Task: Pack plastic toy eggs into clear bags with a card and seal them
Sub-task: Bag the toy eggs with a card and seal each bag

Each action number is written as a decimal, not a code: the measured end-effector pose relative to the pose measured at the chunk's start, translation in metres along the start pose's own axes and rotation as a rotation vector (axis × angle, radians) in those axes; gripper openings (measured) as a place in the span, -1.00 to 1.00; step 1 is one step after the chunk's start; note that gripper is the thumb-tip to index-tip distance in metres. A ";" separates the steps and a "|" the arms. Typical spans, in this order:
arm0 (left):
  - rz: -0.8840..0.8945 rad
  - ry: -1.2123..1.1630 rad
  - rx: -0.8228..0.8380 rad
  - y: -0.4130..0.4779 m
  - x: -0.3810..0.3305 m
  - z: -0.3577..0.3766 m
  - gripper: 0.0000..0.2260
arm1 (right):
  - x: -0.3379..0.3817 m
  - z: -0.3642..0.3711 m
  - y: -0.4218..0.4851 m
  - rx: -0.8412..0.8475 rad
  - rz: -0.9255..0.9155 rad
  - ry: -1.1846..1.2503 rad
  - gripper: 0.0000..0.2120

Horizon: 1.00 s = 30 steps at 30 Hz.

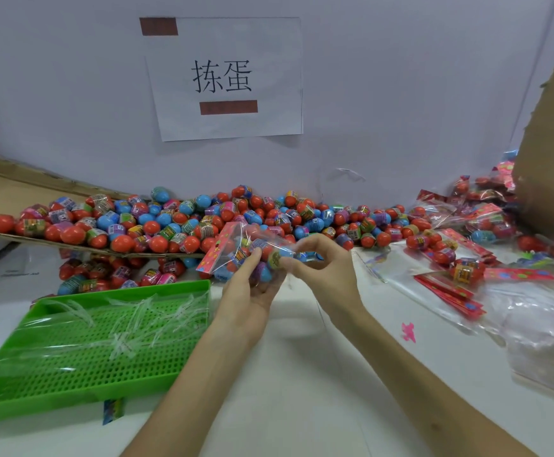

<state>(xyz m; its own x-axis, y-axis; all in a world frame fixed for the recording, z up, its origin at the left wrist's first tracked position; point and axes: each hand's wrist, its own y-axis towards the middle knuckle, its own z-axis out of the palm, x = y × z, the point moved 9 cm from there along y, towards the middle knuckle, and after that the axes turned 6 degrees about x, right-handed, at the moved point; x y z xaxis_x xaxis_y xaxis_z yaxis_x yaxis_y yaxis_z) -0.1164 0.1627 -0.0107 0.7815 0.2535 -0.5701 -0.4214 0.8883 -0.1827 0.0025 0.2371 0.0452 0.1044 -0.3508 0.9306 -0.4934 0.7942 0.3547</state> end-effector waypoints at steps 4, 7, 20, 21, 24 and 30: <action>-0.020 0.008 0.023 0.001 0.002 0.001 -0.84 | 0.002 -0.003 -0.008 -0.096 -0.078 -0.109 -0.86; -0.028 0.010 0.035 0.002 0.003 0.000 -0.85 | 0.002 0.005 -0.007 -0.035 -0.095 -0.165 -0.95; -0.022 -0.050 -0.035 0.000 -0.001 -0.003 -0.83 | 0.007 -0.021 0.010 -0.046 -0.087 -0.235 -0.58; -0.032 -0.051 -0.031 -0.001 -0.001 -0.002 -0.83 | 0.008 -0.026 0.010 -0.072 -0.103 -0.235 -0.57; -0.072 0.032 0.002 -0.002 0.003 0.002 -0.78 | 0.011 -0.023 0.012 0.042 -0.147 -0.270 -0.50; -0.108 0.294 0.125 -0.004 0.009 0.014 -0.51 | 0.025 -0.032 0.012 -0.013 -0.212 -0.303 -0.73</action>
<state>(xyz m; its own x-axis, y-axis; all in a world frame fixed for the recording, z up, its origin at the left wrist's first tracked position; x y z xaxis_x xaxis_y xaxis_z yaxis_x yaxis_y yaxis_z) -0.1010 0.1664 -0.0041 0.6446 0.0499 -0.7629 -0.2691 0.9488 -0.1653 0.0272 0.2538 0.0757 -0.0580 -0.6379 0.7679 -0.4770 0.6934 0.5400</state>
